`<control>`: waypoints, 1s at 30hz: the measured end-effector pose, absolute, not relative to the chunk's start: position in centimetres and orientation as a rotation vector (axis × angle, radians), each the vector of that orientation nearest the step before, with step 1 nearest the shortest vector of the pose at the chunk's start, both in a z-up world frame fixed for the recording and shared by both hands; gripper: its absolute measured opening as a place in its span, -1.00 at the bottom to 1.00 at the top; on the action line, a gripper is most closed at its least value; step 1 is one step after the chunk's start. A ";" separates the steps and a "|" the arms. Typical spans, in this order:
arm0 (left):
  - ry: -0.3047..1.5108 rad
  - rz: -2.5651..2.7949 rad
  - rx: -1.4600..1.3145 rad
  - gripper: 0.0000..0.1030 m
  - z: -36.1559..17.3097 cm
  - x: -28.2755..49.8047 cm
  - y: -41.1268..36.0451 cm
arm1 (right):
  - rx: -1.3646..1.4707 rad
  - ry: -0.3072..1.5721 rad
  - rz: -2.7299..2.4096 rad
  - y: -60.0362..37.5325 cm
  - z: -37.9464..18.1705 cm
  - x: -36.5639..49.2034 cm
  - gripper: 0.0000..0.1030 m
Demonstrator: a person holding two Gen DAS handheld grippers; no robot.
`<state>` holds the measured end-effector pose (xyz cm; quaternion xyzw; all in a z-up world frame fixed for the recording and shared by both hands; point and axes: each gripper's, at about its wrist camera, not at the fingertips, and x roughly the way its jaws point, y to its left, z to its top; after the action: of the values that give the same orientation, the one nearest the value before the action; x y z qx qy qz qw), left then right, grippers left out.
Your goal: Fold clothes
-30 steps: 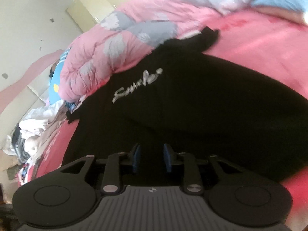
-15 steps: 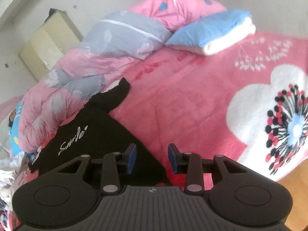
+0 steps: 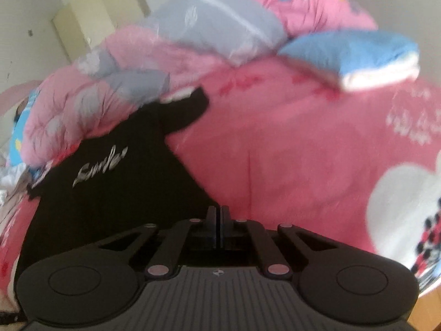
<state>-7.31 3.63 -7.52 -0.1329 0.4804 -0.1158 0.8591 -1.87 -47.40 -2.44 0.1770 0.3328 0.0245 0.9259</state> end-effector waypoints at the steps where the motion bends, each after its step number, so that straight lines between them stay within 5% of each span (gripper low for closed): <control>1: 1.008 -0.245 -0.282 -0.60 -7.5 -7.3 3.6 | 0.379 0.667 0.038 -47.7 -2.2 -1.9 -0.98; 12: 0.999 -0.274 -0.300 -0.55 -7.5 -7.5 4.0 | 0.524 0.638 -0.102 -49.9 -2.6 -4.0 -0.85; 17: 1.010 -0.307 -0.320 -0.55 -7.7 -7.8 4.6 | 0.270 0.567 0.181 -41.6 1.0 -8.2 -0.37; 30: 0.971 -0.330 -0.512 -0.54 -7.1 -9.2 9.0 | -0.299 0.594 0.768 -18.2 -2.9 -12.3 -0.35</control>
<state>-9.16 9.01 -7.15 -0.2422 0.4593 -0.1559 0.8403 -12.34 -18.21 -2.87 -0.1433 0.2846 0.3675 0.8738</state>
